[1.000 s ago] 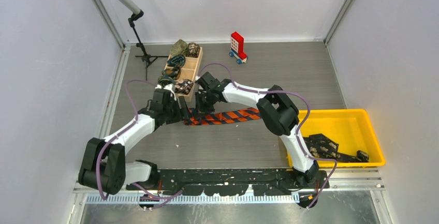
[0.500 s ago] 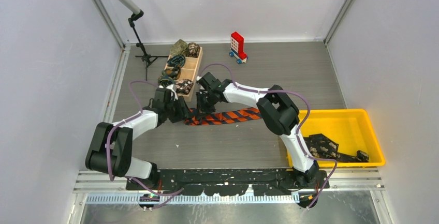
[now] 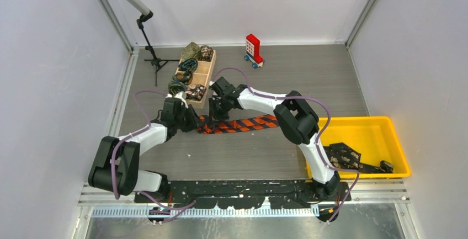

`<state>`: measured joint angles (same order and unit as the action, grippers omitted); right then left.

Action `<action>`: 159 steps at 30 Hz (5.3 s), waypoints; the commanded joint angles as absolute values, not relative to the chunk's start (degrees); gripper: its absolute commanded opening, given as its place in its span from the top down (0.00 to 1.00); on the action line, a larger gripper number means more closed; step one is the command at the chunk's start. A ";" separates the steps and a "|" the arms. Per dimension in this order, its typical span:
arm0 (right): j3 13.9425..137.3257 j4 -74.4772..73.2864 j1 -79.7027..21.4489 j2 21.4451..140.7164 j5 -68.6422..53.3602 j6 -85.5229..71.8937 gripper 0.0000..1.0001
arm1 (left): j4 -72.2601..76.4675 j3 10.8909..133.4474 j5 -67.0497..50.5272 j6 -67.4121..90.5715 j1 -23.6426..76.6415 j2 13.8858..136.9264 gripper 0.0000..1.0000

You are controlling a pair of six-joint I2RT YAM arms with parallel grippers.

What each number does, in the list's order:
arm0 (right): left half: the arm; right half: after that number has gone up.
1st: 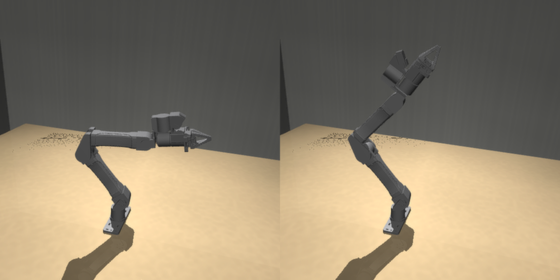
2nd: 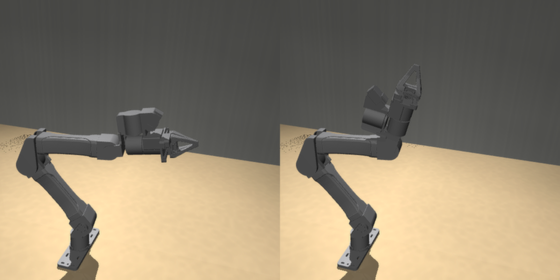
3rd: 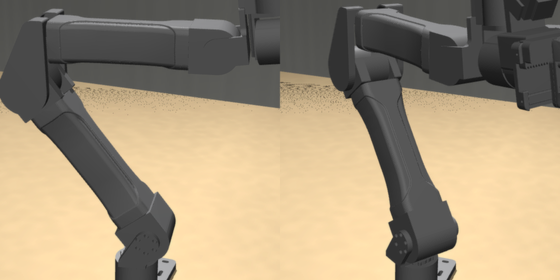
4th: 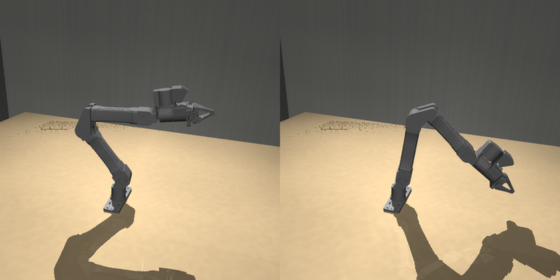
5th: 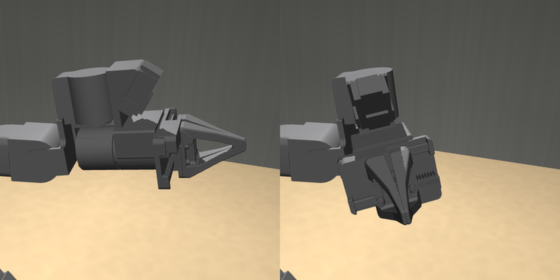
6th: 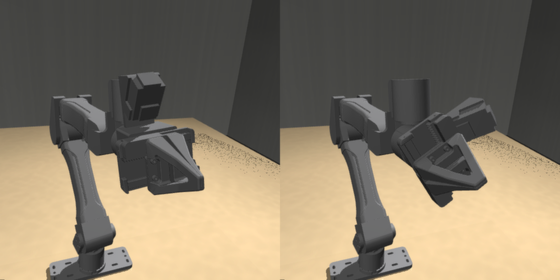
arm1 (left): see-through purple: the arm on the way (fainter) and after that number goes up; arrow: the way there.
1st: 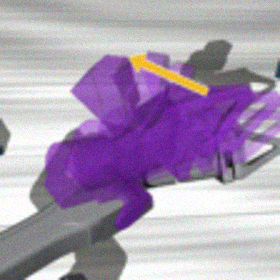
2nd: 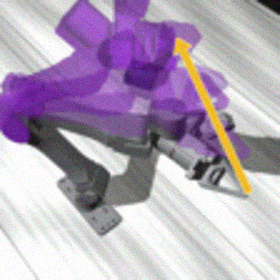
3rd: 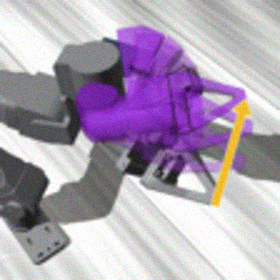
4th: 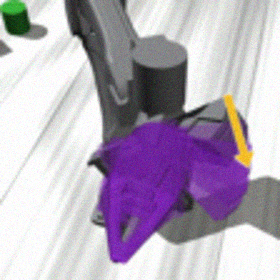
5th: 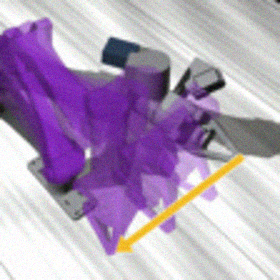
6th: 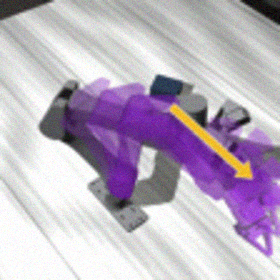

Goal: Roll the ties
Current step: Roll the tie at the center of the board.

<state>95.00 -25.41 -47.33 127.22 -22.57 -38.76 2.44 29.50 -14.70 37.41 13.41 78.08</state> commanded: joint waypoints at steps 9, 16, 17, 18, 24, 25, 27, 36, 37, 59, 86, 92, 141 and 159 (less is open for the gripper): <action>95.18 -26.76 -46.77 116.51 -18.46 -39.17 0.84 | -16.98 36.18 4.25 32.32 20.17 71.14 0.80; 89.57 -25.05 -44.28 114.02 -16.28 -40.39 0.83 | -26.34 41.89 16.90 30.79 26.18 71.66 0.80; 88.07 -24.60 -43.89 113.59 -16.12 -40.50 0.84 | -27.51 42.57 18.92 30.78 27.06 71.83 0.80; 86.93 -24.17 -43.39 113.11 -15.97 -40.66 0.83 | -28.56 43.27 21.13 30.68 28.04 72.12 0.80; 80.04 -22.94 -39.52 109.86 -14.89 -41.38 0.83 | -33.54 47.52 30.28 30.79 32.90 75.07 0.80; 79.04 -22.67 -38.76 109.23 -14.84 -41.50 0.83 | -34.39 48.35 31.57 30.91 33.74 76.05 0.80; 76.82 -22.11 -37.28 107.91 -14.78 -41.65 0.83 | -36.22 50.18 34.06 31.40 35.26 78.29 0.80; 70.37 -21.72 -31.14 102.23 -14.41 -41.22 0.83 | -41.73 56.64 44.24 33.98 42.98 88.43 0.80; 69.83 -21.75 -30.48 101.57 -14.41 -41.17 0.83 | -42.13 57.16 45.30 34.16 43.90 89.45 0.79; 65.65 -21.78 -24.16 94.99 -16.76 -40.83 0.84 | -45.99 66.79 47.24 36.52 55.49 108.74 0.82; 68.09 -22.24 -24.22 96.08 -18.62 -41.10 0.84 | -48.20 71.89 39.92 36.62 55.85 105.71 0.46; 68.96 -22.59 -24.70 96.07 -18.81 -40.99 0.84 | -49.03 72.07 39.74 36.63 55.90 102.63 0.40; 89.33 -24.66 -48.75 115.04 -11.79 -45.14 0.68 | -23.22 34.31 -8.13 32.99 13.10 58.24 0.21; 90.55 -22.82 -49.94 117.74 -14.33 -45.01 0.82 | -19.75 31.84 -9.36 33.80 13.01 60.23 0.23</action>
